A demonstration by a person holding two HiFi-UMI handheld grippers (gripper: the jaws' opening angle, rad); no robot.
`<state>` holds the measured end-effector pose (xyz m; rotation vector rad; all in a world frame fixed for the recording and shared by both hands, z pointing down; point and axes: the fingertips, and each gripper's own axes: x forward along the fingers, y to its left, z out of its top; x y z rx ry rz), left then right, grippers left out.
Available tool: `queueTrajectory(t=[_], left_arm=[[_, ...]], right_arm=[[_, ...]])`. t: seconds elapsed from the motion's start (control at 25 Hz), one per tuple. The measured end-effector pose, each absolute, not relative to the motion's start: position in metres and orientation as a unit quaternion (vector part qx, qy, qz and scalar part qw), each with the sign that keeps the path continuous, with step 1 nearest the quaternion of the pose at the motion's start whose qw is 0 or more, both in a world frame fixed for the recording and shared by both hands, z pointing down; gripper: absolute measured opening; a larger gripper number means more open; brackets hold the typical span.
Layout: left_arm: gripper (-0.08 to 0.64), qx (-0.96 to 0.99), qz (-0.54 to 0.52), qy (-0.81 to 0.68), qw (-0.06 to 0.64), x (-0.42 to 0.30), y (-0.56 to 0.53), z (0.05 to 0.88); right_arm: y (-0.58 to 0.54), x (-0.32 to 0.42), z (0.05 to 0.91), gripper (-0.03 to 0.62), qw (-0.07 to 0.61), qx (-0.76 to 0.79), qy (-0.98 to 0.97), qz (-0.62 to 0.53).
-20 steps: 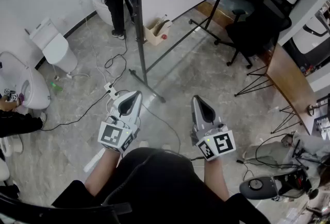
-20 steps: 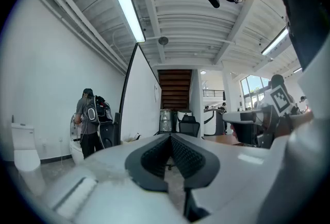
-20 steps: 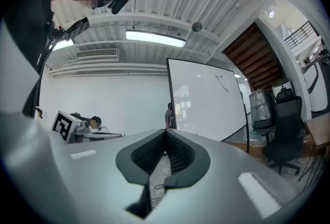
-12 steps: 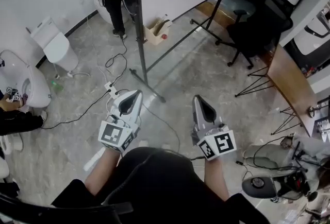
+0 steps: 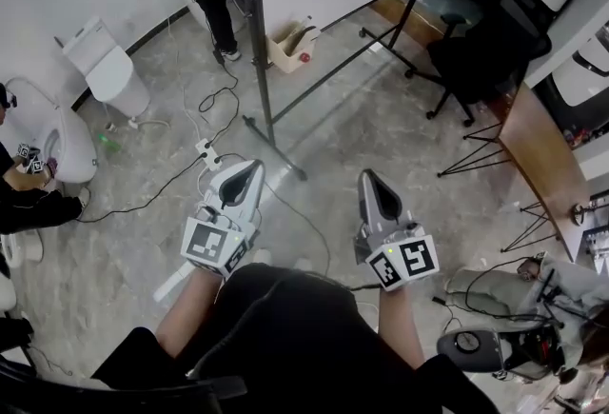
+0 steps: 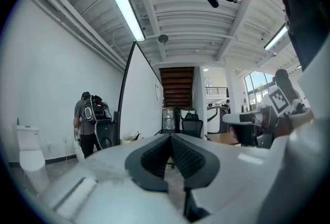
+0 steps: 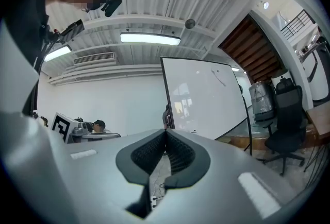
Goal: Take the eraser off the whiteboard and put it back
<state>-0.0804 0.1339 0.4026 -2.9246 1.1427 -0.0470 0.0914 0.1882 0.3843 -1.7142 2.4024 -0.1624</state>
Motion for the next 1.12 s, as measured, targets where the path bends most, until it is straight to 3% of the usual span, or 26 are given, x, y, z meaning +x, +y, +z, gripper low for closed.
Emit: queueTrajectory(t=[0.52, 1.12], left_arm=[[0.006, -0.922, -0.025, 0.386, -0.006, -0.061, 0.17, 0.418], [0.006, -0.924, -0.026, 0.381, -0.019, -0.066, 0.129, 0.429]], right_arm=[[0.213, 0.103, 0.4, 0.009, 0.09, -0.542, 0.833, -0.065], [0.174, 0.1, 0.406, 0.009, 0.086, -0.546, 0.83, -0.075]])
